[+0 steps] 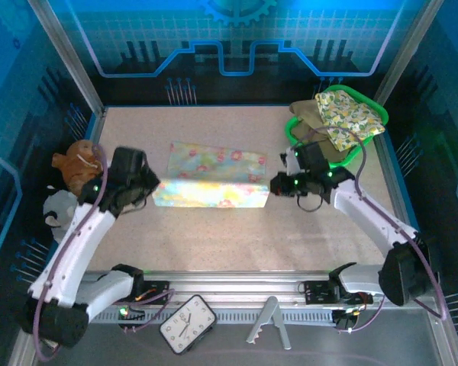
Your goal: Fold and stack the skirts
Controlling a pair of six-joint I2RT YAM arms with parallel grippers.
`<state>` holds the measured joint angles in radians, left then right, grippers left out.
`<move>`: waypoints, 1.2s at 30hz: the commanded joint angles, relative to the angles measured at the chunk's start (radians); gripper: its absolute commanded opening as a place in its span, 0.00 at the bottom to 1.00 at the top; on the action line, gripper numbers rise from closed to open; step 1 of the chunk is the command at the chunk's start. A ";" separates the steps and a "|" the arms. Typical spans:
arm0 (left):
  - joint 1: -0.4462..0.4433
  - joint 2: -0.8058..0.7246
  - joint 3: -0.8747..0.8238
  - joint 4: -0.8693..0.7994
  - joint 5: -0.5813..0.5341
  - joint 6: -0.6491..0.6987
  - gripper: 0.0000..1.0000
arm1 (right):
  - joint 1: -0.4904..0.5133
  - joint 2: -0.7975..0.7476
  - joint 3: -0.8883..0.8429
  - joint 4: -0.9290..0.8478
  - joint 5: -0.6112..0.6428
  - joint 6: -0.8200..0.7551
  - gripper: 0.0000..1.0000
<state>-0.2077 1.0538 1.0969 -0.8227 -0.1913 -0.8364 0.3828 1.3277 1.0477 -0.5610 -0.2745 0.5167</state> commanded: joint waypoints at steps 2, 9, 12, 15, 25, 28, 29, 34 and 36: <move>0.019 0.193 0.125 0.208 -0.089 0.175 0.00 | -0.035 0.201 0.211 0.001 0.042 -0.031 0.00; 0.058 0.415 0.238 0.288 -0.059 0.218 0.00 | -0.054 0.459 0.423 -0.028 0.063 -0.040 0.00; 0.066 0.466 0.273 0.297 -0.056 0.243 0.00 | -0.062 0.513 0.466 -0.025 0.073 -0.039 0.00; 0.074 0.520 0.303 0.318 -0.054 0.259 0.00 | -0.068 0.551 0.495 -0.016 0.094 -0.044 0.00; 0.090 0.740 0.430 0.345 -0.011 0.278 0.00 | -0.076 0.711 0.640 -0.048 0.158 -0.040 0.01; 0.090 0.796 0.471 0.344 -0.008 0.280 0.00 | -0.078 0.750 0.671 -0.064 0.181 -0.035 0.01; 0.090 0.811 0.481 0.344 -0.009 0.281 0.00 | -0.078 0.759 0.676 -0.068 0.186 -0.034 0.02; 0.090 0.882 0.529 0.336 -0.001 0.281 0.00 | -0.079 0.789 0.686 -0.076 0.215 -0.021 0.03; 0.090 0.907 0.543 0.334 0.010 0.281 0.00 | -0.082 0.791 0.680 -0.078 0.227 -0.014 0.04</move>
<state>-0.1280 1.9285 1.5932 -0.4885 -0.2066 -0.5735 0.3191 2.1014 1.6978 -0.6075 -0.0879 0.4904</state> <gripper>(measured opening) 0.052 0.065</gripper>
